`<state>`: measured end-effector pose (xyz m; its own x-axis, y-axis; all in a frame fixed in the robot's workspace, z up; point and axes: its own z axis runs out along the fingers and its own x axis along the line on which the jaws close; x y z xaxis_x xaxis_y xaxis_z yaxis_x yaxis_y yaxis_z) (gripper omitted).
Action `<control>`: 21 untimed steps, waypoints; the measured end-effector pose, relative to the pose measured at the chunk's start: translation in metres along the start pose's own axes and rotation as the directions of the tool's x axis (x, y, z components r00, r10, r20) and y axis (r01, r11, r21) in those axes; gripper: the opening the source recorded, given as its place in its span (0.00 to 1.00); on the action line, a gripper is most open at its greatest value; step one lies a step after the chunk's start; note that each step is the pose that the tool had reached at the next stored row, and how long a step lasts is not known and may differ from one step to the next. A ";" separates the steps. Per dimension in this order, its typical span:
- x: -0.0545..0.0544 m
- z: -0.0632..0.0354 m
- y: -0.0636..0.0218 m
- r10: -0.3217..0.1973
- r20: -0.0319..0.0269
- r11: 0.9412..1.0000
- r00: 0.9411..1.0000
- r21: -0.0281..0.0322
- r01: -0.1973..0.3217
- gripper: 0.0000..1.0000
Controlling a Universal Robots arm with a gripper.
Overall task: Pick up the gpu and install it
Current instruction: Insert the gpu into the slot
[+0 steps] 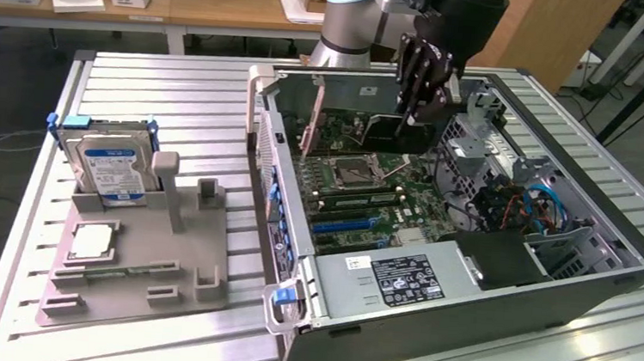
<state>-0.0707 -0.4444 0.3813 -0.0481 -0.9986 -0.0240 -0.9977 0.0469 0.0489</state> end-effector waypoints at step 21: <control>0.000 0.0088 -0.0101 -0.010 0.000 1.000 1.000 0.000 0.010 0.26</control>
<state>-0.0610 -0.4444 0.3720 -0.0378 -0.9990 -0.0244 -0.9981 0.0366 0.0486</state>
